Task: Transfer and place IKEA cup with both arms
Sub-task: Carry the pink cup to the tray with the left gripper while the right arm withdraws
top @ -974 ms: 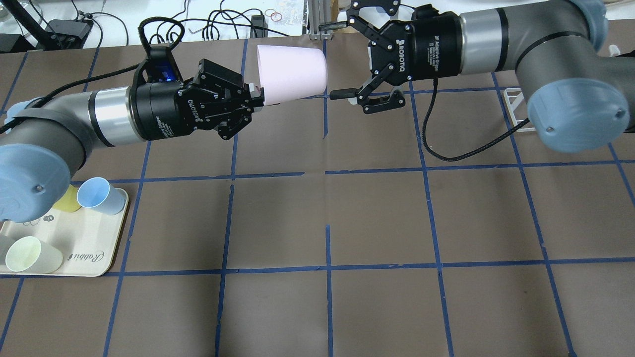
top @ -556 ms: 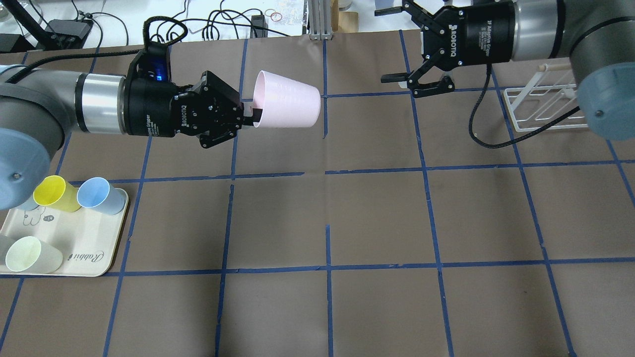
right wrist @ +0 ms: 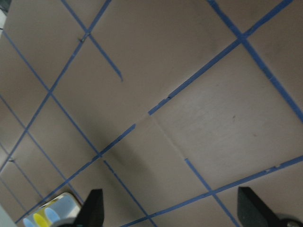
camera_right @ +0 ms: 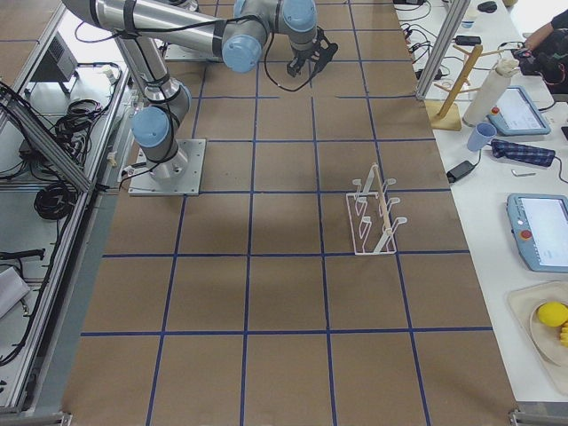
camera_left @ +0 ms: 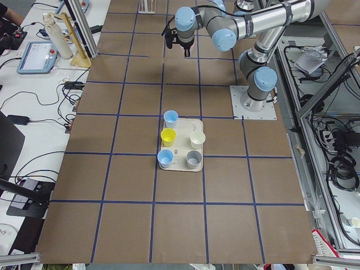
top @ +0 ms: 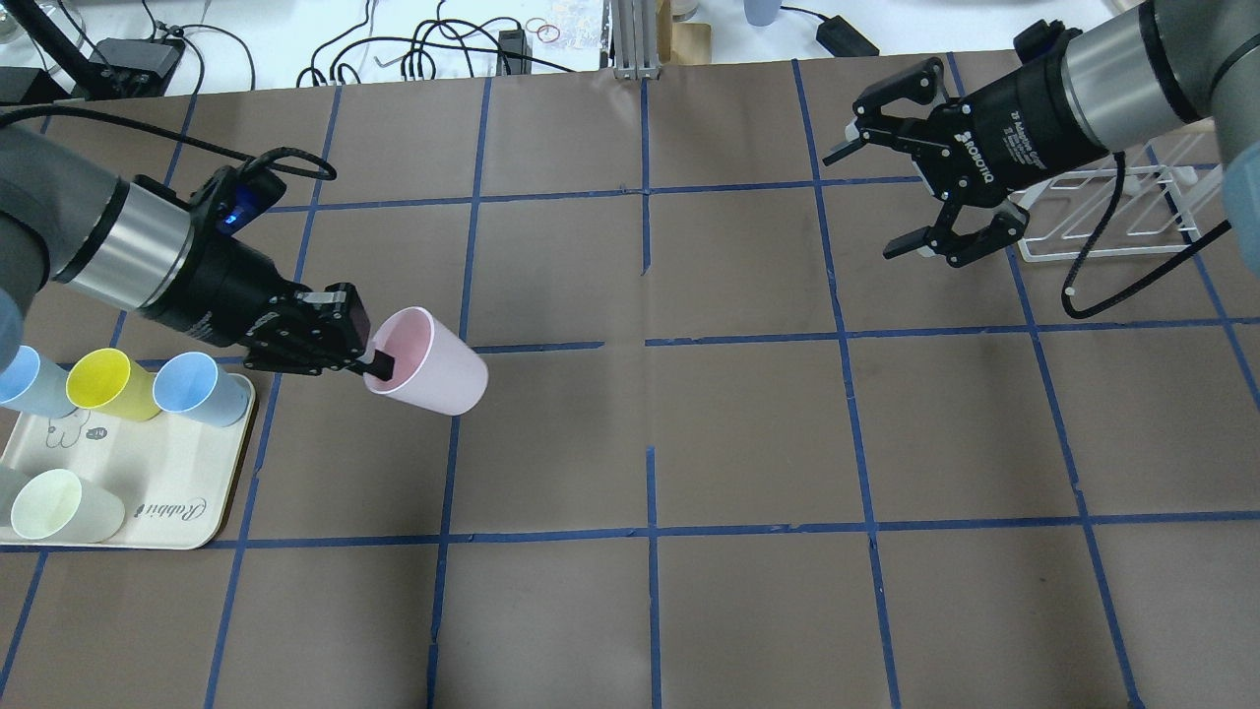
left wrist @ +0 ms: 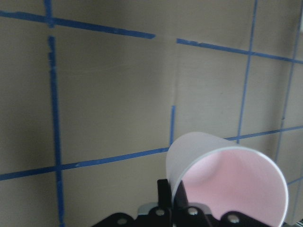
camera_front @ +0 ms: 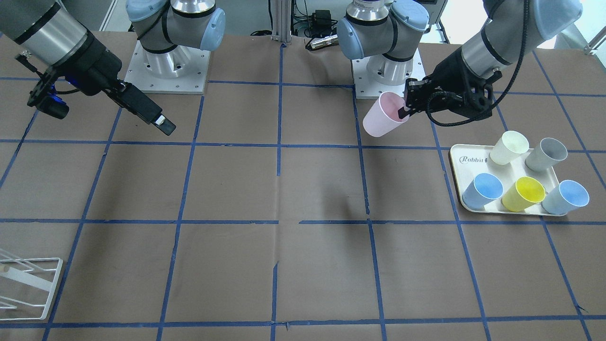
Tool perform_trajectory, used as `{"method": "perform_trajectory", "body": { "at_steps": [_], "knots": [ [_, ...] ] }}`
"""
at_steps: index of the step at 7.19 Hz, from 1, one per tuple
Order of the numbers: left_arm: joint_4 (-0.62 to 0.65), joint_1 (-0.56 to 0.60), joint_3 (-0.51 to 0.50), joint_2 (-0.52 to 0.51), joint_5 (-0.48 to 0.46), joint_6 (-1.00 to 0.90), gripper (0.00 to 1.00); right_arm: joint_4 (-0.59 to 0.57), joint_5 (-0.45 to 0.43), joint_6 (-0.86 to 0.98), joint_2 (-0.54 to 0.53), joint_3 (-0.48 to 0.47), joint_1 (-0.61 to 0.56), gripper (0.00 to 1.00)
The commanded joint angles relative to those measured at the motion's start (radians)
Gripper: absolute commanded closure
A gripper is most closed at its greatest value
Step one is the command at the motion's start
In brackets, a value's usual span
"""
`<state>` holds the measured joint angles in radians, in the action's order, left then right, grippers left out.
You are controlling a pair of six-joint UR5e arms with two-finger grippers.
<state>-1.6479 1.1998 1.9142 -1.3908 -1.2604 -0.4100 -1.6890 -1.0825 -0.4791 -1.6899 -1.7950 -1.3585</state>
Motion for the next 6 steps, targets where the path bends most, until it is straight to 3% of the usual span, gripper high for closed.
{"method": "perform_trajectory", "body": {
  "at_steps": [1, 2, 3, 6],
  "knots": [
    [-0.001, -0.197, 0.009, -0.004, -0.152, -0.265, 1.0, 0.029, -0.282, 0.005, -0.016, 0.037, -0.095, 0.0],
    [0.025, -0.276, 0.031, -0.007, -0.175, -0.386, 1.0, 0.057, -0.397, 0.02, -0.011, 0.08, -0.161, 0.0],
    [0.131, -0.34, 0.076, -0.014, -0.232, -0.494, 1.0, 0.057, -0.478, 0.105, -0.01, 0.08, -0.201, 0.0],
    [0.359, -0.463, 0.199, -0.034, -0.254, -0.706, 1.0, 0.055, -0.498, 0.244, -0.017, 0.037, -0.22, 0.0]
  ]
}}
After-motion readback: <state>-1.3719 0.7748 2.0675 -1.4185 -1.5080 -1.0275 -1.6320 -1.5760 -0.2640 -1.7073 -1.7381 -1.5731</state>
